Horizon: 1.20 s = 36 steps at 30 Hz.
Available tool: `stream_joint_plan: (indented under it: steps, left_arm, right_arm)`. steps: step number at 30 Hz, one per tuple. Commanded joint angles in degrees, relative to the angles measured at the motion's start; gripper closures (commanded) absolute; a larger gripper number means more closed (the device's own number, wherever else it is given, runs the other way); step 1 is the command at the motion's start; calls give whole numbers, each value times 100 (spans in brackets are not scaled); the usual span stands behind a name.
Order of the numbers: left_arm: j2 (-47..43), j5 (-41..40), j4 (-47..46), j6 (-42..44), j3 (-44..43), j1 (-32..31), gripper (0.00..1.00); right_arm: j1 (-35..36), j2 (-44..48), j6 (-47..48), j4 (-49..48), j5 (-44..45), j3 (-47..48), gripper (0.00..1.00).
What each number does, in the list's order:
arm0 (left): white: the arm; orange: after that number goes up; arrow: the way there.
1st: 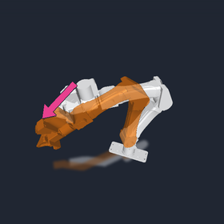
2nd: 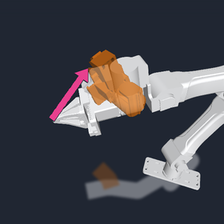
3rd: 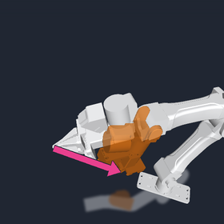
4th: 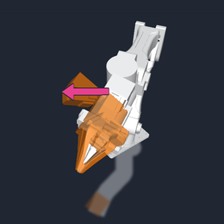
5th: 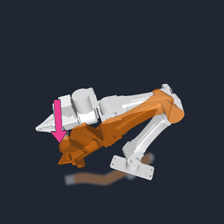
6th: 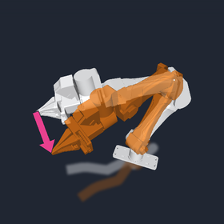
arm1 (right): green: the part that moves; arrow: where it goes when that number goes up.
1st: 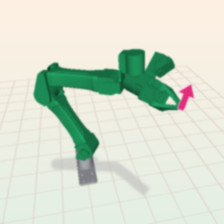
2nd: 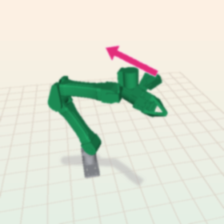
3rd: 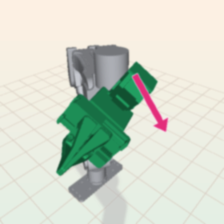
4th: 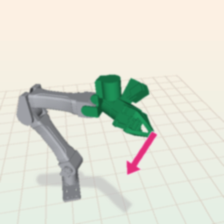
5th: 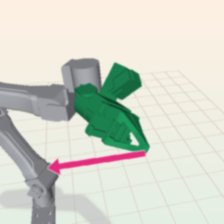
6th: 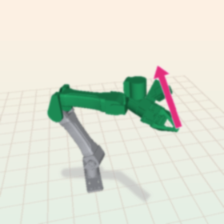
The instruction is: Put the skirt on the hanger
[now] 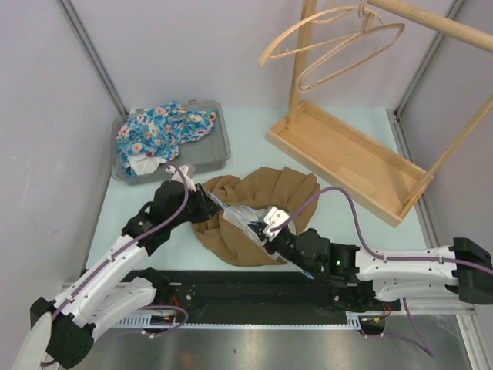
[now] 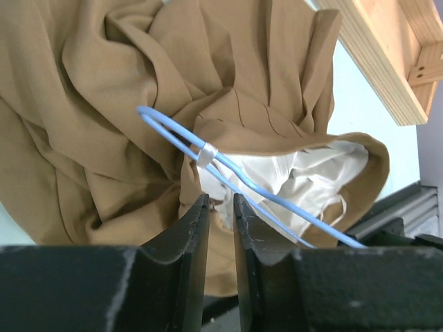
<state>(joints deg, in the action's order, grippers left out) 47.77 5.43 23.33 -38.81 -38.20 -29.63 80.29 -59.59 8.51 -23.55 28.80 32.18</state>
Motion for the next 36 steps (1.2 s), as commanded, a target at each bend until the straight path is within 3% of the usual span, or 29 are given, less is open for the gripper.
stream_joint_plan:
  steps: [1,12,23,26,29,30,36]
  left_arm:
    - [-382,-929,-900,277,286,-262,74]
    - [-865,-1483,-1928,866,796,-623,64]
    - [-945,-1545,-2710,918,1340,-957,65]
    - [-945,-1562,-2965,1059,1455,-1080,71]
    - [-910,-1571,-3054,1164,1499,-1150,89]
    - [-910,-1571,-3045,1182,1508,-1168,100]
    - [-1024,-1422,-2922,1411,1455,-1326,100]
  right_arm:
    - [-250,290,-763,579,-594,612,100]
    - [-523,405,-1290,1292,-1218,1035,100]
    - [-734,475,-1554,1476,-1500,1194,100]
    - [-769,484,-1616,1502,-1544,1194,100]
    - [-796,475,-1634,1511,-1561,1194,100]
    - [-822,440,-1634,1511,-1561,1185,100]
    - [-980,238,-1721,1433,-1570,1194,100]
